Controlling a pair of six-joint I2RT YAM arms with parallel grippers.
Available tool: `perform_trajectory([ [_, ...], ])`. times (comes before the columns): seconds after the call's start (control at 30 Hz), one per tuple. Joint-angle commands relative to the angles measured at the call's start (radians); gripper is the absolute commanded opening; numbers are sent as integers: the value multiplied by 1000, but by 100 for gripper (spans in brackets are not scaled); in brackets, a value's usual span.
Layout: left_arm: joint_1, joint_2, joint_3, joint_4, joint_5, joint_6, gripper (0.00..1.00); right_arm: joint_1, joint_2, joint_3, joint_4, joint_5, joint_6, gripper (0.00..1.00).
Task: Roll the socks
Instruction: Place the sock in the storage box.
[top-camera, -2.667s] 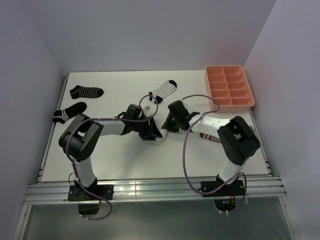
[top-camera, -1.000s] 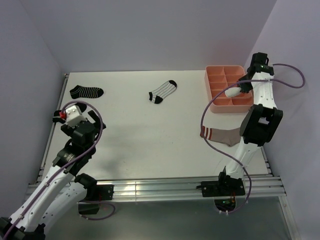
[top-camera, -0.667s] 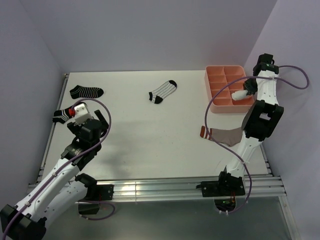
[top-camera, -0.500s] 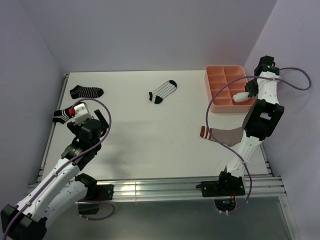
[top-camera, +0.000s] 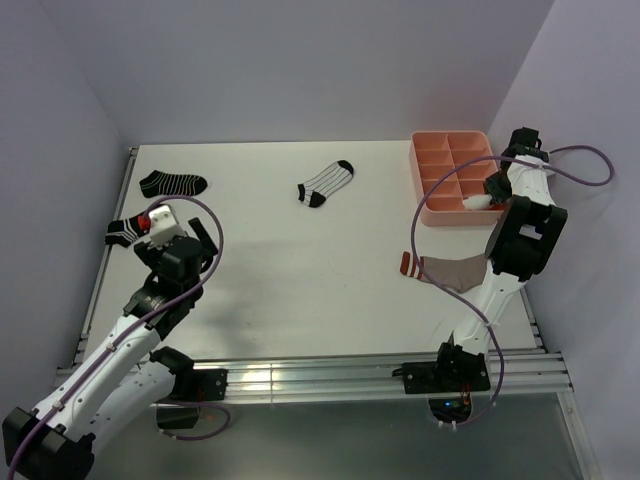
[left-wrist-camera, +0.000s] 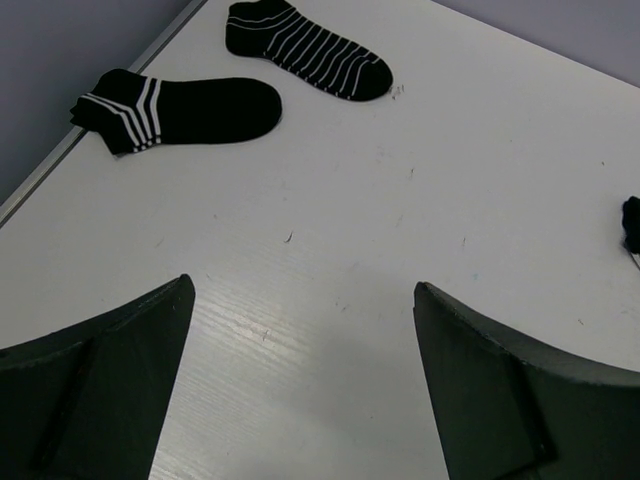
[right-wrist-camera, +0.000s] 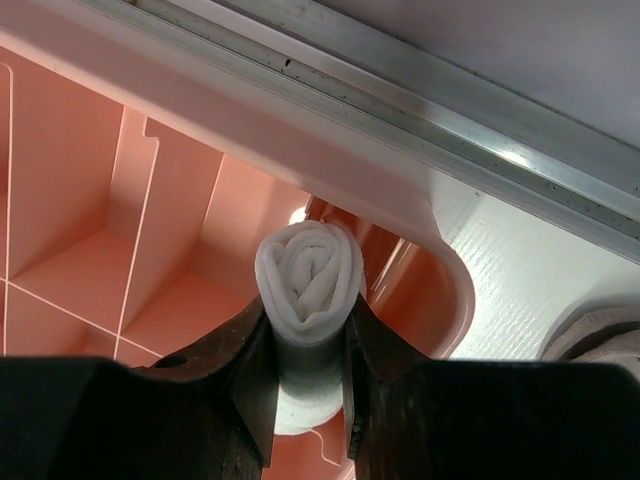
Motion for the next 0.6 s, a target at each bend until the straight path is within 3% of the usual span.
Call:
perform_trajectory([
  [0.0,5,3,-4,32,-5,12,95,-19,1,-7,19,2,10,0],
  [0.23,5,9,2,23,-6,8,95,-19,16,-31,19,41,29,0],
  [0.47,5,26,8,15,0,-2,95,-19,74,12,-2,-20,16,0],
  [0.53,5,28,10,13,-1,-2,95,-19,82,10,-10,-29,19,4],
  [0.57,5,28,8,13,0,0,95,-19,77,1,-5,-35,22,12],
])
